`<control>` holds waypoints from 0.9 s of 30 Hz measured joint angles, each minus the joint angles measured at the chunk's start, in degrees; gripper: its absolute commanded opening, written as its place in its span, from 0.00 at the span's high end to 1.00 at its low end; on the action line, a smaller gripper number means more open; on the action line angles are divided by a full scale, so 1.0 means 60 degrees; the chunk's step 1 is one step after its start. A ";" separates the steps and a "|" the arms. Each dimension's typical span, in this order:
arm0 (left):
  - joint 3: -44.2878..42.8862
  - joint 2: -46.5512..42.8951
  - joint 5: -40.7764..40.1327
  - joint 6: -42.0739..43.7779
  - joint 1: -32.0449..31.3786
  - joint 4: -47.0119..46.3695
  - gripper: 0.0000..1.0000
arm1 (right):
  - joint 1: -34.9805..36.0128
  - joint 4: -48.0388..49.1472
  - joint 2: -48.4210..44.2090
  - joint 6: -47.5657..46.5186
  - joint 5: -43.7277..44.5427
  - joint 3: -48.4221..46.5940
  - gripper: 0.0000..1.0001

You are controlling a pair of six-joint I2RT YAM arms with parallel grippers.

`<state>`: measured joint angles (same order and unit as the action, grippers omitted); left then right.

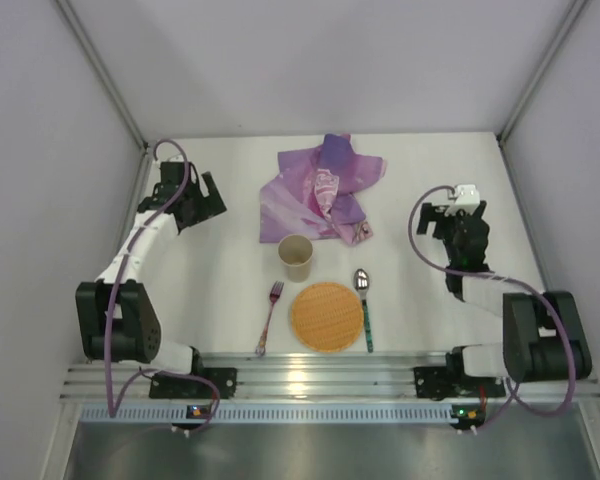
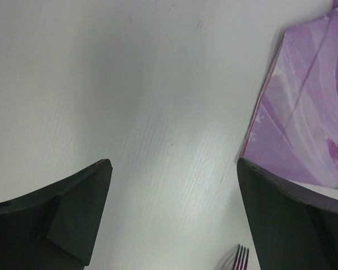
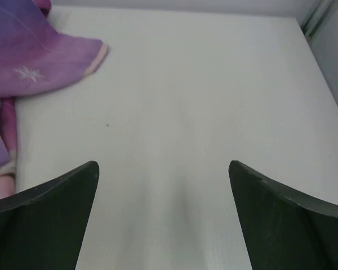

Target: Set the dinner table for one person

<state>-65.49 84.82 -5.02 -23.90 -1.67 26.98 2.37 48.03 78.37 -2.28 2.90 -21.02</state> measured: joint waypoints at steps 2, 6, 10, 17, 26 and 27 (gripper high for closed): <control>0.0007 -0.0248 0.0142 0.0011 0.0004 0.0331 0.01 | 0.0284 -0.0911 -0.0780 -0.0087 0.0029 -0.0696 0.00; 0.0171 -0.0707 0.0452 0.0175 0.0000 0.0845 0.01 | 0.1570 -0.3009 -0.2539 -0.0215 0.0663 -0.2408 0.00; 0.0149 -0.0707 0.0568 0.0295 -0.0036 0.1184 0.01 | 0.3231 -0.6830 -0.2903 0.0350 0.0845 -0.6466 0.00; -0.1129 0.0514 0.0576 0.0594 -0.0863 0.1395 0.02 | 0.1847 -1.0608 -0.2801 0.4317 -0.0696 -0.6954 0.00; -0.1956 0.1781 0.0222 0.0794 -0.2153 0.1698 0.04 | 0.2346 -1.4116 -0.1435 0.4947 -0.1151 -0.6306 0.00; -0.1956 0.1865 0.0222 0.0790 -0.2149 0.1730 0.04 | 0.2346 -1.4156 -0.1475 0.4976 -0.1158 -0.6339 0.00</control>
<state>-77.23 96.01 -3.68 -19.16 -14.57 37.36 16.45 -36.91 69.52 27.57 -4.05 -59.05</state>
